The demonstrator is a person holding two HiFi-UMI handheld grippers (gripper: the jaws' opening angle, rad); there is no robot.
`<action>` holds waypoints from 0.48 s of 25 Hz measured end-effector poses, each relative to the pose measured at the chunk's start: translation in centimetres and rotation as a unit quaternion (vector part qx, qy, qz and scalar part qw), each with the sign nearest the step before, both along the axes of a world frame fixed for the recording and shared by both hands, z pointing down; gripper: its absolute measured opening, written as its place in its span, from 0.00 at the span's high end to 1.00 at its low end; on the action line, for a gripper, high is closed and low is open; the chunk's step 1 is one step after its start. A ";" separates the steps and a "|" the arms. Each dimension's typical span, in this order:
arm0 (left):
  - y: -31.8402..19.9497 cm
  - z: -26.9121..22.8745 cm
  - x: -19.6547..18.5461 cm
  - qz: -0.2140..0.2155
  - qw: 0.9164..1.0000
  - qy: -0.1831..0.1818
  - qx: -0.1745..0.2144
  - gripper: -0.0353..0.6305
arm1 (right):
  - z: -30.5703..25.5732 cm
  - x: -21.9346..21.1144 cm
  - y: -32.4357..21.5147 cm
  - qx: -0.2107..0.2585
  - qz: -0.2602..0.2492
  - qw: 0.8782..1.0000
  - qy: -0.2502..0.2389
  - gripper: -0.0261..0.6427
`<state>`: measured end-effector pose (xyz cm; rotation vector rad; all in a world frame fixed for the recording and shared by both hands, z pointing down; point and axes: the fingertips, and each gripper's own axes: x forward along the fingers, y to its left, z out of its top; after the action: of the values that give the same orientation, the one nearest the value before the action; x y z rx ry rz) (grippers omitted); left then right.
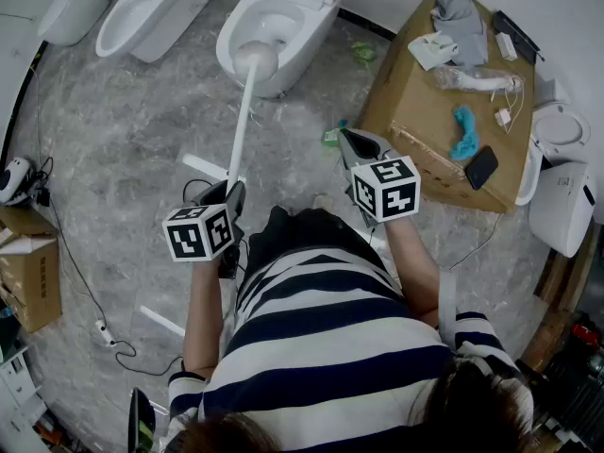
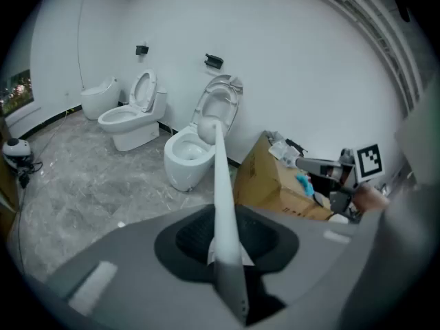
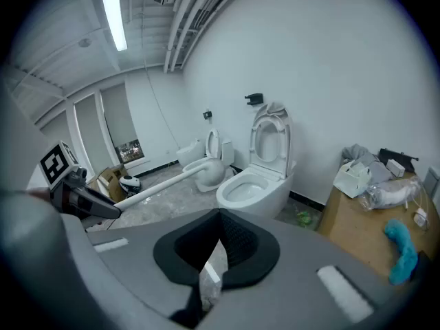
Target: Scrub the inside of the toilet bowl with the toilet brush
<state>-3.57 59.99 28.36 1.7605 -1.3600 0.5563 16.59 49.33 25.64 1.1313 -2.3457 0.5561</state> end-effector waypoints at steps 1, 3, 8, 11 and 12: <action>0.0 0.0 0.1 -0.001 1.000 0.000 0.000 0.95 | 0.0 0.1 -0.1 0.001 -0.001 1.000 0.000 0.97; -0.1 0.1 0.4 -0.003 1.000 -0.001 -0.001 0.95 | 0.1 0.2 -0.1 0.001 -0.003 1.000 -0.004 0.97; -0.6 0.2 0.8 -0.014 1.000 0.001 0.000 0.95 | 0.2 0.5 -0.5 -0.009 -0.007 1.000 -0.028 0.97; -1.4 0.4 1.3 -0.020 1.000 0.003 -0.002 0.95 | 0.5 0.8 -1.4 -0.010 -0.019 0.999 -0.027 0.97; -1.7 0.5 1.6 -0.022 1.000 0.003 -0.003 0.95 | 0.7 0.9 -1.7 -0.011 -0.023 0.999 -0.027 0.97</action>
<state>-2.00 58.25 28.89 1.7226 -1.3883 0.5312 17.45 47.62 26.31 1.0616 -2.3992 0.6010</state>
